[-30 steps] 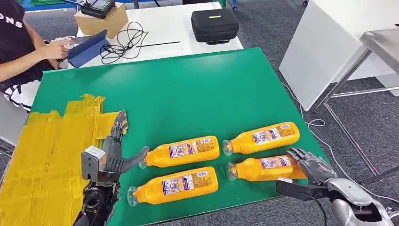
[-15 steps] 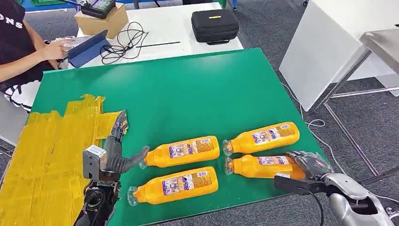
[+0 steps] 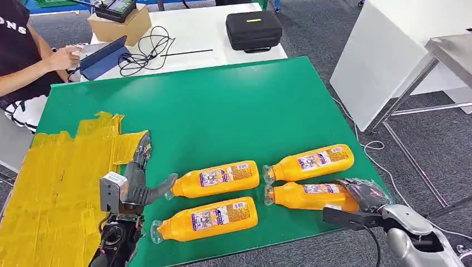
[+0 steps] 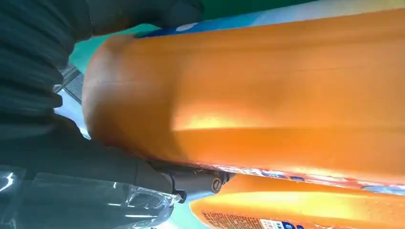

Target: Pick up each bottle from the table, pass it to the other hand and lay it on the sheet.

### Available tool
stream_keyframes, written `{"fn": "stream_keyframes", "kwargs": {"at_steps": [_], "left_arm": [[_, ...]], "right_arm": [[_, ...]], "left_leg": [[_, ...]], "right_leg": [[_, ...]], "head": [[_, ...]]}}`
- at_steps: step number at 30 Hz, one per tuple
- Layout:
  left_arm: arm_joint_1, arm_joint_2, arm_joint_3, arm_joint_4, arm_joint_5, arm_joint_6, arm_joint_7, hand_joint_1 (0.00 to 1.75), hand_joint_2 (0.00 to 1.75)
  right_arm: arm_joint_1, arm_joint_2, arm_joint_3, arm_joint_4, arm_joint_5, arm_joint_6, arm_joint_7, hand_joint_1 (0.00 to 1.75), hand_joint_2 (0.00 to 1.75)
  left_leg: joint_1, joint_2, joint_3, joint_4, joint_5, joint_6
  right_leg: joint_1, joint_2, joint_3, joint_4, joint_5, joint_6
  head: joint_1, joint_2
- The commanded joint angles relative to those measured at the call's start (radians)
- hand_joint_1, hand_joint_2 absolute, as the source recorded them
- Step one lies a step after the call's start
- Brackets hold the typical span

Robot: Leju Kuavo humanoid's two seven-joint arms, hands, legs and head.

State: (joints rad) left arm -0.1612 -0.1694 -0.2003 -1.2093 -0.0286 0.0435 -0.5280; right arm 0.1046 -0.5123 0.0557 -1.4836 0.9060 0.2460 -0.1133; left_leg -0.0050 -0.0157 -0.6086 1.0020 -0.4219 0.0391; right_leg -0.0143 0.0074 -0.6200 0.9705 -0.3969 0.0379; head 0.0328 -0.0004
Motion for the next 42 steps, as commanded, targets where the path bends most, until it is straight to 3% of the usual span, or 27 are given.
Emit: {"fn": "stream_keyframes", "kwargs": {"at_steps": [1,5,8,9,11,13,16,28,35,37,42], "left_arm": [[-0.035,0.015,-0.017,0.066,0.005,0.002,0.001,0.0,1.75],[-0.04,0.007,-0.012,0.082,0.002,-0.005,0.001,0.0,1.75],[-0.045,0.011,-0.013,0.098,0.0,-0.006,-0.002,0.0,1.75],[-0.047,0.012,-0.013,0.107,-0.002,-0.002,-0.007,0.0,1.75],[-0.037,0.015,-0.009,0.104,0.0,0.003,-0.014,0.0,1.75],[-0.025,0.016,-0.005,0.089,0.001,0.005,-0.013,0.0,1.75],[-0.015,0.01,0.006,0.077,-0.002,0.005,-0.004,0.0,1.75],[-0.016,0.008,0.007,0.077,-0.004,0.004,-0.003,0.0,1.75],[-0.028,-0.008,0.019,0.095,-0.031,-0.01,0.021,0.0,1.75],[-0.016,-0.012,0.019,0.089,-0.036,-0.012,0.026,0.0,1.75],[-0.017,-0.017,-0.022,0.029,-0.05,-0.037,0.055,0.0,1.75]], "right_arm": [[0.005,0.031,0.036,0.048,-0.018,-0.009,-0.016,1.75,1.75],[0.06,0.113,-0.025,-0.047,-0.086,-0.071,-0.09,1.75,1.75],[0.059,0.177,-0.065,-0.079,-0.126,-0.107,-0.127,1.75,1.75],[0.053,0.197,-0.09,-0.081,-0.16,-0.115,-0.157,1.75,1.75],[0.031,0.226,-0.121,-0.071,-0.184,-0.119,-0.184,1.75,1.75],[-0.001,0.25,-0.14,-0.034,-0.156,-0.138,-0.15,1.75,1.75],[0.003,0.284,-0.165,-0.017,-0.138,-0.144,-0.138,1.75,1.75],[0.012,0.288,-0.17,-0.022,-0.138,-0.144,-0.138,1.75,1.75],[0.019,0.376,-0.22,-0.042,-0.124,-0.174,-0.076,1.75,1.75],[0.014,0.448,-0.243,-0.051,-0.141,-0.209,-0.048,1.75,1.75],[-0.052,0.543,-0.229,0.013,-0.308,-0.353,-0.088,1.75,1.75]], "left_leg": [[0.002,0.0,0.006,-0.001,-0.002,-0.002],[0.002,-0.001,0.007,-0.001,-0.002,-0.003],[0.002,0.0,0.005,-0.001,-0.002,-0.003],[0.003,0.0,0.01,-0.001,-0.005,-0.005],[0.001,0.001,0.004,-0.001,-0.002,-0.002],[0.002,0.003,0.01,0.0,-0.005,-0.005],[0.002,0.003,0.005,-0.001,-0.002,-0.002],[0.001,0.001,0.004,-0.001,-0.002,-0.002],[0.002,0.001,0.006,0.0,-0.003,-0.002],[0.001,0.002,0.005,-0.001,-0.002,-0.002],[0.002,0.004,0.004,-0.001,-0.002,-0.002]], "right_leg": [[0.002,-0.001,0.007,-0.002,-0.002,-0.002],[0.002,-0.003,0.008,-0.002,-0.003,-0.002],[0.002,-0.002,0.006,-0.002,-0.002,-0.002],[0.003,-0.003,0.011,-0.001,-0.005,-0.004],[0.001,0.0,0.004,-0.001,-0.002,-0.002],[0.003,0.0,0.01,0.0,-0.005,-0.003],[0.002,0.001,0.005,-0.002,-0.001,-0.001],[0.001,0.0,0.005,-0.001,-0.002,-0.002],[0.002,-0.001,0.007,-0.001,-0.003,-0.002],[0.001,0.0,0.006,-0.001,-0.003,-0.002],[0.002,0.003,0.004,0.0,-0.002,-0.002]], "head": [[0.0,0.0],[0.0,0.0],[0.0,0.0],[0.0,0.0],[0.0,0.0],[0.0,0.0],[0.0,0.0],[0.0,0.0],[0.0,0.0],[0.0,0.0],[0.0,0.0]]}}
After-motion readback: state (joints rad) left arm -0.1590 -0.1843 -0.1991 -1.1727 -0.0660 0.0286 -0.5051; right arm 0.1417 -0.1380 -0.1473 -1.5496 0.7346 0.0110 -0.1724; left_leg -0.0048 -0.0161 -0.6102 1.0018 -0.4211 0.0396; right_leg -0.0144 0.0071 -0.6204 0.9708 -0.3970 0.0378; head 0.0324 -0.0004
